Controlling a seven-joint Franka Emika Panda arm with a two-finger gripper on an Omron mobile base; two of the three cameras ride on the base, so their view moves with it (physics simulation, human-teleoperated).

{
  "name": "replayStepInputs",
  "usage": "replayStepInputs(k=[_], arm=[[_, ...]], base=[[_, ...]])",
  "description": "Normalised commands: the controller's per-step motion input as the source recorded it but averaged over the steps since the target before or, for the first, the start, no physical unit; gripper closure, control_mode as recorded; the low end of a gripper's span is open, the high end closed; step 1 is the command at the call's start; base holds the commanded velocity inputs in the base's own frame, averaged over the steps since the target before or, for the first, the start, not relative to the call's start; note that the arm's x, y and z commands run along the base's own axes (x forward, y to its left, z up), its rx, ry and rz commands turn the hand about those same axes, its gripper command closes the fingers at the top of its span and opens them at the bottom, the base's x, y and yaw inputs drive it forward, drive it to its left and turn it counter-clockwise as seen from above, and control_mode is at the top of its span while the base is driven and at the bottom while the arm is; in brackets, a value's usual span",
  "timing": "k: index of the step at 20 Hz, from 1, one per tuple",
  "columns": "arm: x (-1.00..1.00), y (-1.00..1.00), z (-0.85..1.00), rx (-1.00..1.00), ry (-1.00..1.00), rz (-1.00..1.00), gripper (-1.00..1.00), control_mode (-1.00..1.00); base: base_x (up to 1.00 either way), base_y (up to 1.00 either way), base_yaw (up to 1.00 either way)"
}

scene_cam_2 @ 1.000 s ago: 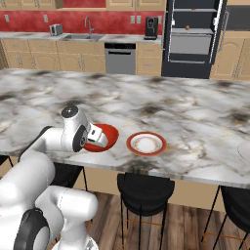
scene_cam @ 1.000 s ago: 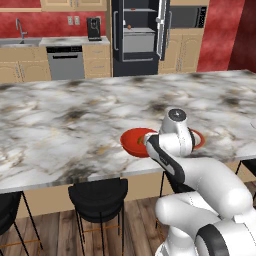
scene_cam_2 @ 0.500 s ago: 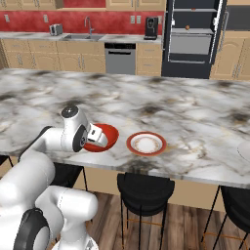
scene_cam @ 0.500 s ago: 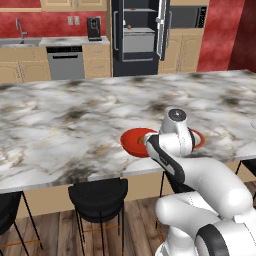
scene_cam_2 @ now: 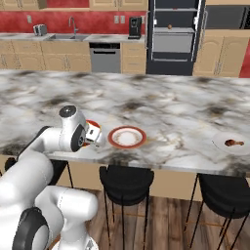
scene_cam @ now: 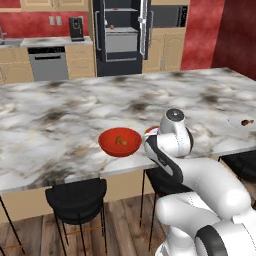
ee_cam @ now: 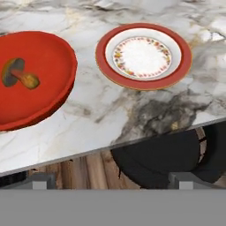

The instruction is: Pick the chicken drumstick and mushroom from their plates and place them in the bowl. Then put the bowl in the fridge.

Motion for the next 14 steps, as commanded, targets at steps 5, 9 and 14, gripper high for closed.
replayStepInputs(k=[5,9,14], arm=[[0.0,0.0,0.0,0.0,0.0,0.0,-1.0,1.0],[0.0,0.0,0.0,0.0,0.0,0.0,-1.0,1.0],[0.0,0.0,0.0,0.0,0.0,0.0,-1.0,1.0]], base=[[-0.02,-0.79,-0.1],[0.04,-0.82,-0.01],[0.18,-0.77,0.0]])
